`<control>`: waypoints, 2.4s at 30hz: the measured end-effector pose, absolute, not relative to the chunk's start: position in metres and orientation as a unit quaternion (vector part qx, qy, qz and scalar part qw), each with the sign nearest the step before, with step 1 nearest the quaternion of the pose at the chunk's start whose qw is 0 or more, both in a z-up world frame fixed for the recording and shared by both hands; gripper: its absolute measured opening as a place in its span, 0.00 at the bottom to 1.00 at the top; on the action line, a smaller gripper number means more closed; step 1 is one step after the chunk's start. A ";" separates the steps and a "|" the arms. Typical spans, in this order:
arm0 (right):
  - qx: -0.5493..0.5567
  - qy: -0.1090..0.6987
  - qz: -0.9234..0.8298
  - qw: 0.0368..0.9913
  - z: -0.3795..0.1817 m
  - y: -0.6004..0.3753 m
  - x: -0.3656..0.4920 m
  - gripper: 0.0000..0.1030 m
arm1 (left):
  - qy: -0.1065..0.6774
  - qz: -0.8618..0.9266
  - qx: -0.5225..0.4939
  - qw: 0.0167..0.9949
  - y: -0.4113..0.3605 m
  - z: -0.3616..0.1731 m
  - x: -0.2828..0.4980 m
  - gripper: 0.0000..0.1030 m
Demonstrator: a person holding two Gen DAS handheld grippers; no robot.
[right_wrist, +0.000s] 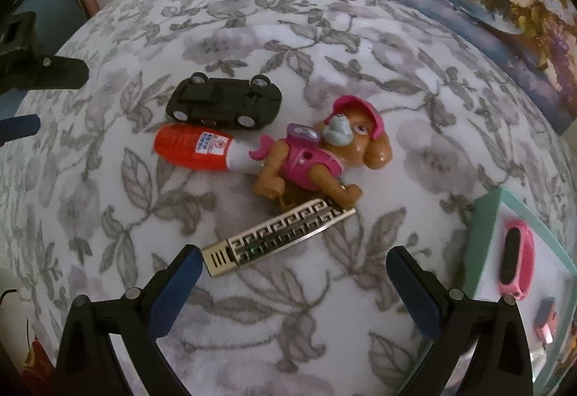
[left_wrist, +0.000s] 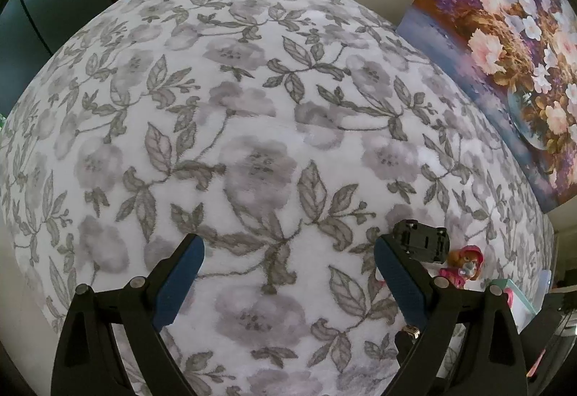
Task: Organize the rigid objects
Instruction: 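Lower the right tool onto the gold patterned bar and close on it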
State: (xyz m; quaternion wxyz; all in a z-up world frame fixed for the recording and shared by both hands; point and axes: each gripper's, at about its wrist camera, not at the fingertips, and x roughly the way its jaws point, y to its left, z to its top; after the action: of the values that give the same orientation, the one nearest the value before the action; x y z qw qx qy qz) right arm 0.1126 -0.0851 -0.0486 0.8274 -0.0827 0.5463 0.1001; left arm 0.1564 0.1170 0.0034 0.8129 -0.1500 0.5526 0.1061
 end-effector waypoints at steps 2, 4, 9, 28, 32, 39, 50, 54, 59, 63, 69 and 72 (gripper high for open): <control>-0.101 0.537 0.111 0.830 -0.048 -0.083 0.112 1.00 | 0.553 0.106 -0.150 0.813 0.117 0.003 0.157 0.93; -0.099 0.535 0.126 0.829 -0.044 -0.086 0.111 1.00 | 0.553 0.106 -0.151 0.812 0.117 0.003 0.157 0.93; -0.090 0.533 0.141 0.829 -0.029 -0.105 0.102 1.00 | 0.550 0.103 -0.154 0.814 0.115 0.004 0.157 0.93; -0.149 0.527 0.122 0.828 -0.043 -0.091 0.108 1.00 | 0.546 0.103 -0.159 0.816 0.120 0.006 0.155 0.93; -0.129 0.528 0.128 0.830 -0.049 -0.090 0.119 1.00 | 0.546 0.103 -0.159 0.816 0.120 0.006 0.155 0.93; -0.088 0.532 0.156 0.828 -0.056 -0.087 0.132 1.00 | 0.549 0.103 -0.156 0.815 0.119 0.004 0.157 0.93; -0.073 0.525 0.139 0.837 -0.057 -0.073 0.131 0.99 | 0.571 0.103 -0.142 0.802 0.114 -0.013 0.161 0.93; -0.058 0.522 0.129 0.841 -0.056 -0.082 0.134 0.97 | 0.587 0.100 -0.135 0.792 0.108 -0.026 0.164 0.93; -0.046 0.519 0.119 0.845 -0.053 -0.091 0.134 0.90 | 0.595 0.099 -0.127 0.787 0.104 -0.035 0.165 0.93; -0.039 0.521 0.114 0.845 -0.052 -0.096 0.135 0.83 | 0.598 0.099 -0.123 0.786 0.104 -0.038 0.165 0.93; -0.011 0.523 0.111 0.845 -0.050 -0.105 0.133 0.82 | 0.596 0.099 -0.118 0.788 0.100 -0.039 0.164 0.93; -0.014 0.523 0.112 0.845 -0.050 -0.104 0.131 0.81 | 0.595 0.099 -0.116 0.789 0.099 -0.035 0.165 0.93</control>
State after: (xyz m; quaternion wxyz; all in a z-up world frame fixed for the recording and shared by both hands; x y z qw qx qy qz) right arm 0.1310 -0.1041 -0.0502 0.8446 -0.0140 0.5233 0.1125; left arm 0.1649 0.0995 -0.0348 0.7892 -0.1160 0.5949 0.0992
